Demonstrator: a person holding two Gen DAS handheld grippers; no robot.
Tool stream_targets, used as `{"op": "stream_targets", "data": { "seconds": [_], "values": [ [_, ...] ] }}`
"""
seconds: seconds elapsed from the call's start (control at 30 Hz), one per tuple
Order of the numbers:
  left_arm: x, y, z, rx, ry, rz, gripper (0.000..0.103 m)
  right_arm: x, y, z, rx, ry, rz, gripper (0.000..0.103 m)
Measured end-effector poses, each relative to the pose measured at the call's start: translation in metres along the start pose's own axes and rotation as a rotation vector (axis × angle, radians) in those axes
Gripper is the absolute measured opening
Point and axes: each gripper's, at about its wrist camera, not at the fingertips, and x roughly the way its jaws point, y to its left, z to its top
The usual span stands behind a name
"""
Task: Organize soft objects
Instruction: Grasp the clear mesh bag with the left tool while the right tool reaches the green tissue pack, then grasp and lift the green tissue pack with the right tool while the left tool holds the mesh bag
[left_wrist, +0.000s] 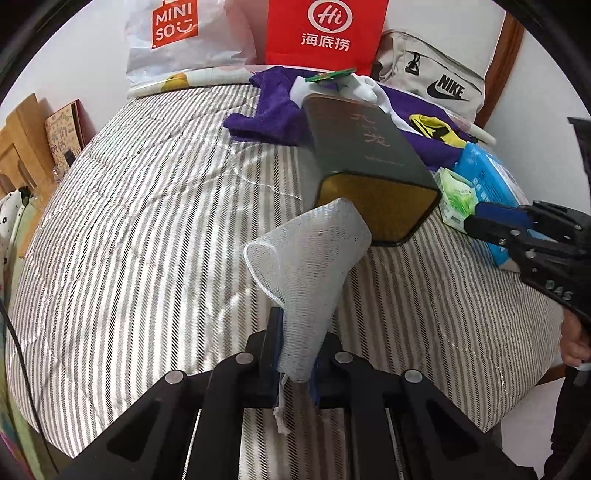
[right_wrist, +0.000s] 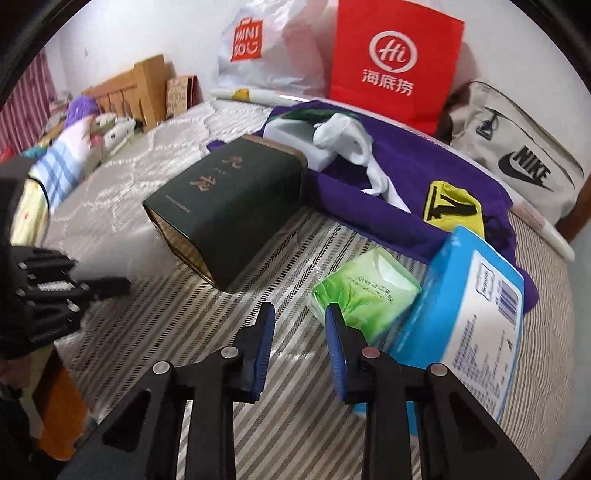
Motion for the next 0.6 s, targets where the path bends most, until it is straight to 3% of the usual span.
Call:
{"op": "stream_targets", "data": {
  "seconds": [0.37, 0.43, 0.6],
  "values": [
    [0.001, 0.009, 0.003, -0.016, -0.004, -0.037, 0.012, 0.029, 0.01, 0.005, -0.077, 0.037, -0.093, 0.019],
    [0.002, 0.009, 0.003, -0.015, -0.004, -0.039, 0.012, 0.03, 0.013, 0.006, -0.094, 0.025, -0.125, 0.008],
    [0.001, 0.008, 0.003, -0.016, -0.007, -0.037, 0.012, 0.026, 0.015, 0.001, -0.135, -0.008, -0.151, 0.003]
  ]
}}
